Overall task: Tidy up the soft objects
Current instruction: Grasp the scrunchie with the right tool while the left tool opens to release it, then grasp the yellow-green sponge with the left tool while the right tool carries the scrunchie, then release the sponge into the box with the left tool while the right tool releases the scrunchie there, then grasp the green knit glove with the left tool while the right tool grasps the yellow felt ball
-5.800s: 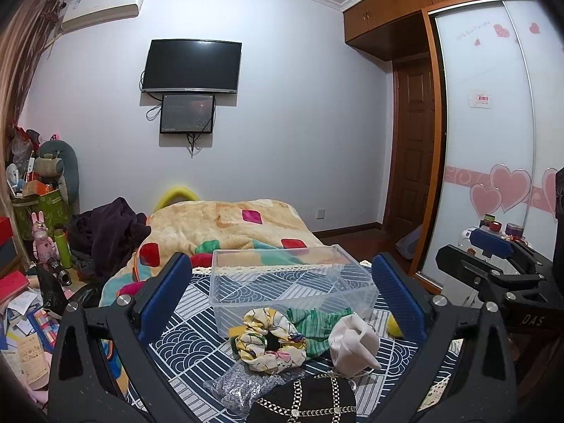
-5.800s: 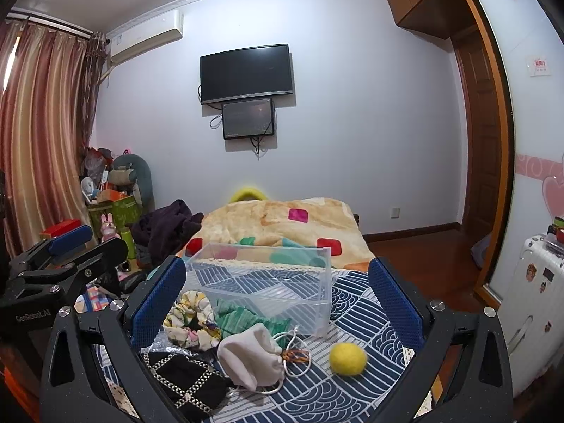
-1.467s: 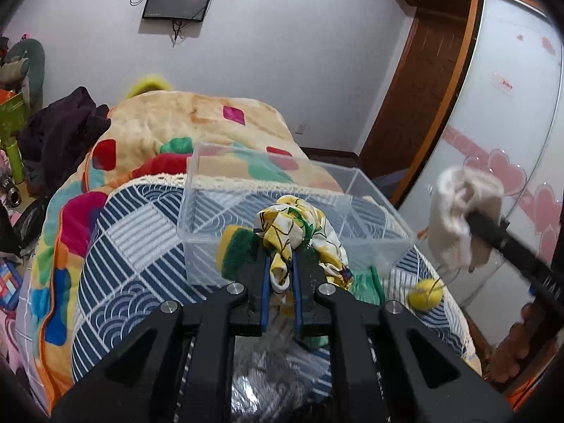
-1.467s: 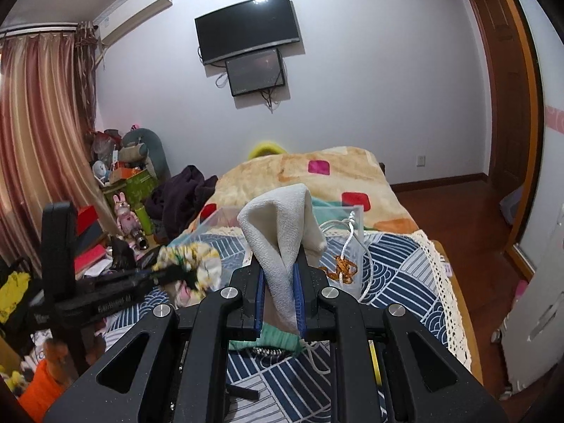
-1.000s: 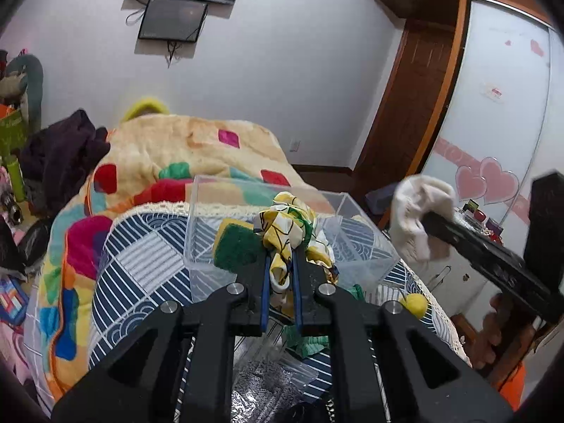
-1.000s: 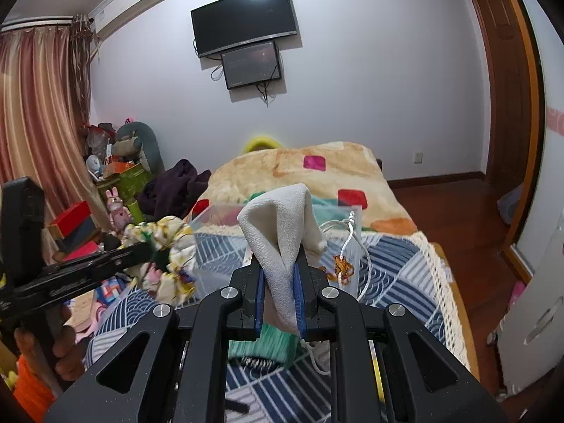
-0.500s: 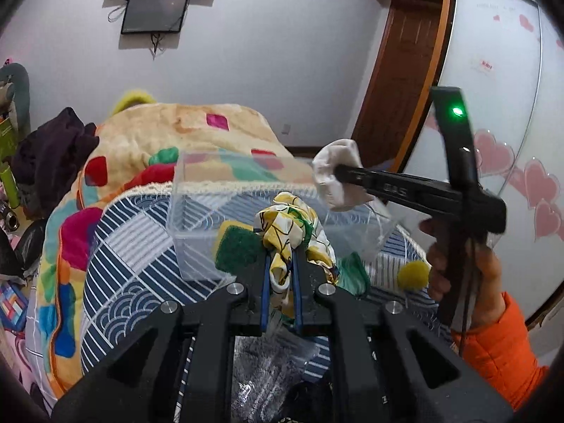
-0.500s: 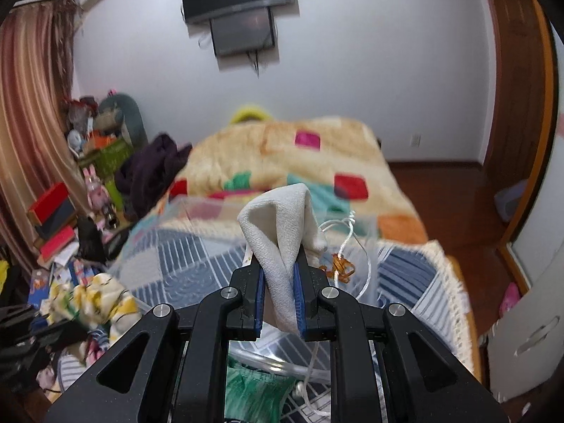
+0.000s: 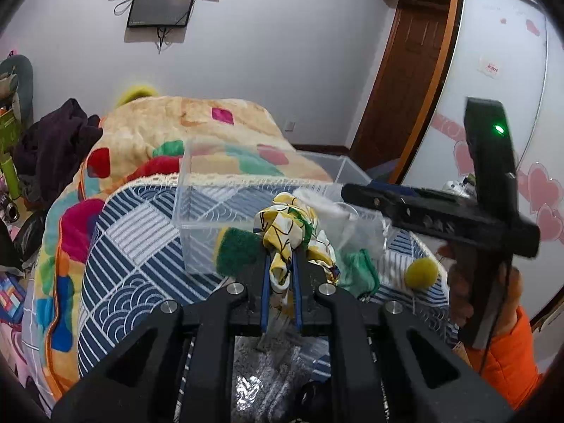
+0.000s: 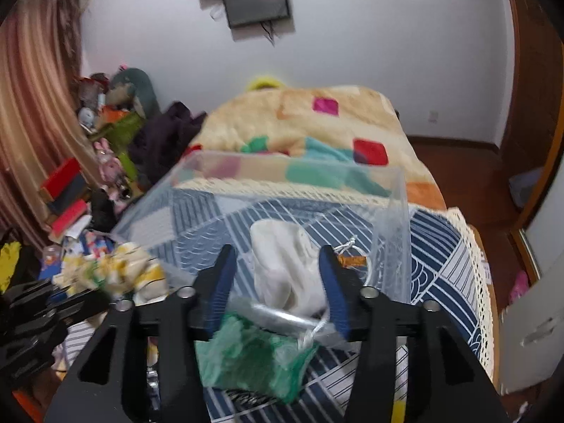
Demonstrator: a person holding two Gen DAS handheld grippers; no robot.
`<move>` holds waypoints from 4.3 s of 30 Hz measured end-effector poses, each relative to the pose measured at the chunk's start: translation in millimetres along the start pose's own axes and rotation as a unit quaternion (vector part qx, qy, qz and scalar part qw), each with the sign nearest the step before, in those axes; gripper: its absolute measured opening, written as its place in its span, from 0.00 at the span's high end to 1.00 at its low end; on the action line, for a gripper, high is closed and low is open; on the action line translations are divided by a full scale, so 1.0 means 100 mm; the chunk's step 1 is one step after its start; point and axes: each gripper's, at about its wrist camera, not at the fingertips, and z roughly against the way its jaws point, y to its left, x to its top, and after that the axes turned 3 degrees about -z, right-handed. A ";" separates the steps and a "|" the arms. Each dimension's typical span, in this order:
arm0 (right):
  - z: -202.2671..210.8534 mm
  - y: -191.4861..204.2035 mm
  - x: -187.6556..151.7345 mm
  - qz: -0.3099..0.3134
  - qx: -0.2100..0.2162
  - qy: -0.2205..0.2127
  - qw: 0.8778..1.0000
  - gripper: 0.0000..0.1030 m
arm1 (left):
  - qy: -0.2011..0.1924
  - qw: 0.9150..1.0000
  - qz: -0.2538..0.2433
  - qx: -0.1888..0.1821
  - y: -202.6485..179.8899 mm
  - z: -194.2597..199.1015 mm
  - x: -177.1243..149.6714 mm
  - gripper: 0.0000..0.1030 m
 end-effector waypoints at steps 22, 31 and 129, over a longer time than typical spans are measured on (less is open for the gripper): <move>0.09 0.41 -0.14 0.047 0.092 -0.026 0.994 0.90 | -0.017 0.999 -0.014 -0.024 -0.13 -0.10 0.24 0.90; 0.22 0.28 -0.06 0.025 0.073 -0.059 0.995 0.91 | -0.014 1.000 0.005 0.010 0.06 -0.15 0.26 0.55; 0.31 -0.13 -0.26 0.031 -0.093 -0.035 0.995 0.25 | 0.036 0.996 -0.057 0.052 -0.13 -0.36 0.13 0.01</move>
